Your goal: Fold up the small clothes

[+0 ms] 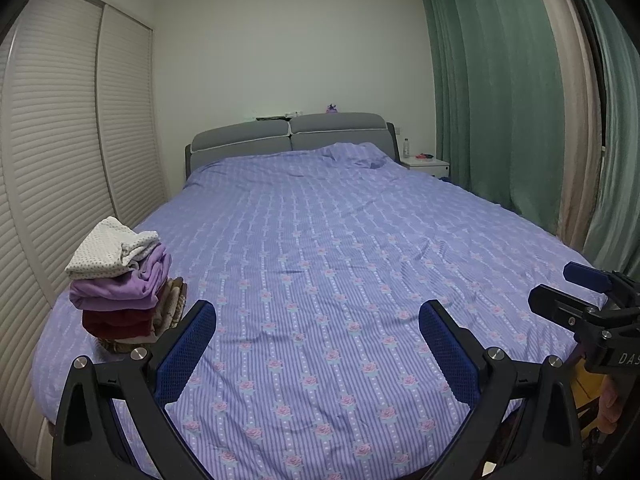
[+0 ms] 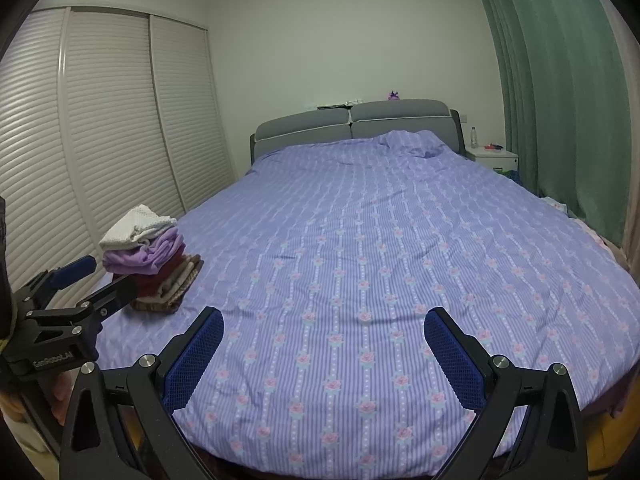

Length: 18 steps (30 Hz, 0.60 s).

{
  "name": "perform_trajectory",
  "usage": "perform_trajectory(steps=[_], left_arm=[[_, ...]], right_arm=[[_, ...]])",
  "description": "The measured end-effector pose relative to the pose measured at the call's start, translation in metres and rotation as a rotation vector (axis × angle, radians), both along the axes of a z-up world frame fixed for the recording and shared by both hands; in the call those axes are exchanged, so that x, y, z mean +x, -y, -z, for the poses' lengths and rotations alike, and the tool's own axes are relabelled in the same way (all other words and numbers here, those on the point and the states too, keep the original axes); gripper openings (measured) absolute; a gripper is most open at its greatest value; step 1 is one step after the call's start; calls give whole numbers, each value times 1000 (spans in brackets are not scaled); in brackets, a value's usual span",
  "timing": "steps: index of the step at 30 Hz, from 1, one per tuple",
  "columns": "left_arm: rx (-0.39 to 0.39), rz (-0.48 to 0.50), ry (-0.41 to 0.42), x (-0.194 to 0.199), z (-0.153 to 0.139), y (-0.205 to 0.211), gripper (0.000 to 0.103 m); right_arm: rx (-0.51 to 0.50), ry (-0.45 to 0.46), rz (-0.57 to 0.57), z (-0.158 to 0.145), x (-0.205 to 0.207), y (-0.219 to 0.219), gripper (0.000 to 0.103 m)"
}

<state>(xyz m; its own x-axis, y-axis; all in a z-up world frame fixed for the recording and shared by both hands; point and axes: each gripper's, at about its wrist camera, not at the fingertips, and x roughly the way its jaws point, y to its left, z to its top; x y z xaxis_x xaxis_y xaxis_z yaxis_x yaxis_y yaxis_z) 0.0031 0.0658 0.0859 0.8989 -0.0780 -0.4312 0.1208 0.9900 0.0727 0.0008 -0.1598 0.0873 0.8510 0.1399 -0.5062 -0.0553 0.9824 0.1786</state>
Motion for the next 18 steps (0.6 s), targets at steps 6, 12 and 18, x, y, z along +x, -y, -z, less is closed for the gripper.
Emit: perform_trajectory(steps=[6, 12, 18], left_arm=[[-7, 11, 3, -1, -1, -1, 103], [-14, 22, 0, -2, -2, -1, 103], [-9, 35, 9, -6, -4, 1, 103]], right_arm=[[-3, 2, 0, -1, 1, -1, 102], [-1, 5, -2, 0, 0, -1, 102], [2, 5, 2, 0, -1, 0, 102]])
